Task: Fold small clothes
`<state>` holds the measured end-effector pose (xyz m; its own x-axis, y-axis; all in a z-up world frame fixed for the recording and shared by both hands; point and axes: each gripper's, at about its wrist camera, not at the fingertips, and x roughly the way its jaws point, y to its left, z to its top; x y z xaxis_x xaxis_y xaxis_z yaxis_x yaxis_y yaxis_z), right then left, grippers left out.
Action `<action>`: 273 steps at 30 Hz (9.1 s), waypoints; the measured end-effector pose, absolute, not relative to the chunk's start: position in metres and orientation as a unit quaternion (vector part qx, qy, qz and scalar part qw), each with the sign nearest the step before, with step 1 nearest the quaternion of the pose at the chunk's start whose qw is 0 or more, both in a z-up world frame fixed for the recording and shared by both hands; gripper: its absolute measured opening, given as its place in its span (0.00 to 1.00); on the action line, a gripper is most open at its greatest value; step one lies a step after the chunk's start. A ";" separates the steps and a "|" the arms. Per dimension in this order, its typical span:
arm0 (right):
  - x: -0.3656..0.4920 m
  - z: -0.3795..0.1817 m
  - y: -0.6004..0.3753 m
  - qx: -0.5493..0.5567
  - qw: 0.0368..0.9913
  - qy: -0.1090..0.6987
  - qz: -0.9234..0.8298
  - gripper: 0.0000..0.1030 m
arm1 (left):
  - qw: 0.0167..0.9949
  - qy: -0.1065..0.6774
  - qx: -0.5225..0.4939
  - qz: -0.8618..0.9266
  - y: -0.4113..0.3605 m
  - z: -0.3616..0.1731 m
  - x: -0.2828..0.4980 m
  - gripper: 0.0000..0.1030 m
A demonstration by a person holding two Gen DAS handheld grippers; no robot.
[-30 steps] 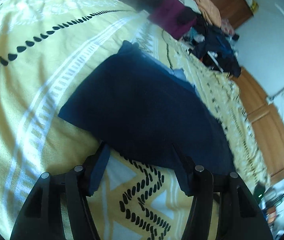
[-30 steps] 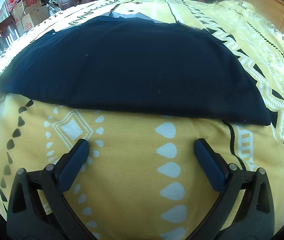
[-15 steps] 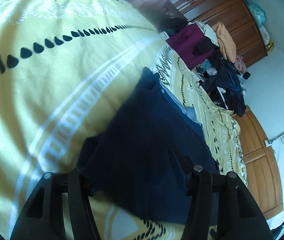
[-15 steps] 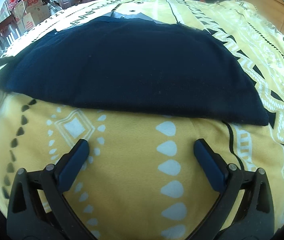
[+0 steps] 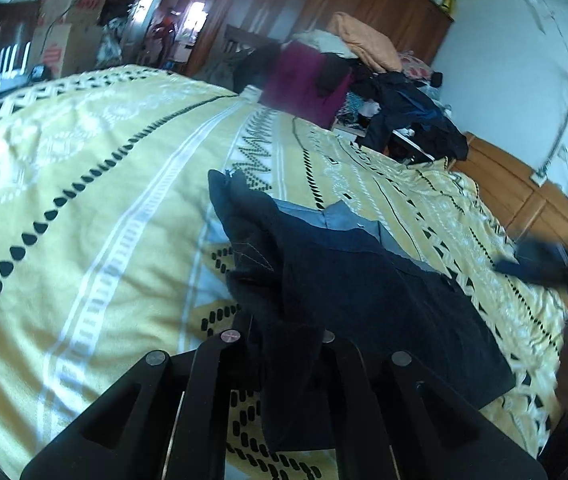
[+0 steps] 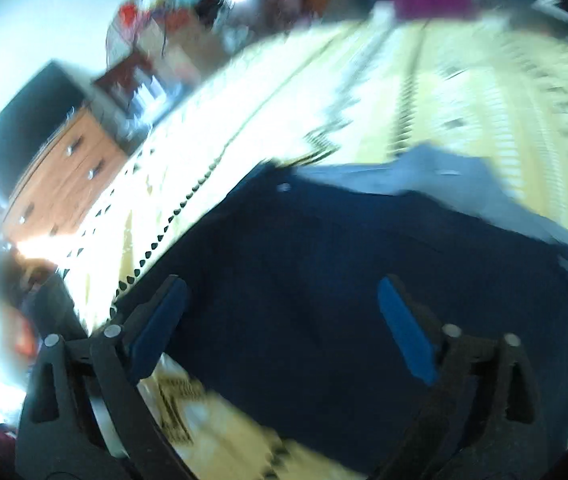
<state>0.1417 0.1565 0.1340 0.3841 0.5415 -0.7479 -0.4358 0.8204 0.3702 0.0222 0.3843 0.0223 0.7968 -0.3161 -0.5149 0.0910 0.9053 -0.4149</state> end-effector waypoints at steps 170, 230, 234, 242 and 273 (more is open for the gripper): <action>0.235 0.017 -0.155 0.110 0.861 0.482 0.117 0.00 | 0.817 0.361 0.152 -0.424 0.133 0.002 -0.010 0.62; -0.087 -0.003 -0.089 0.029 0.864 0.502 -0.019 1.00 | 0.874 0.475 0.039 -0.092 0.232 -0.024 -0.006 1.00; -0.087 -0.003 -0.089 0.029 0.865 0.501 -0.019 1.00 | 0.875 0.473 0.043 -0.092 0.231 -0.026 -0.007 1.00; -0.087 -0.003 -0.089 0.029 0.865 0.501 -0.019 1.00 | 0.876 0.472 0.038 -0.096 0.233 -0.027 -0.007 1.00; -0.084 -0.003 -0.090 0.032 0.863 0.504 -0.019 1.00 | 0.875 0.473 0.032 -0.100 0.232 -0.024 -0.004 1.00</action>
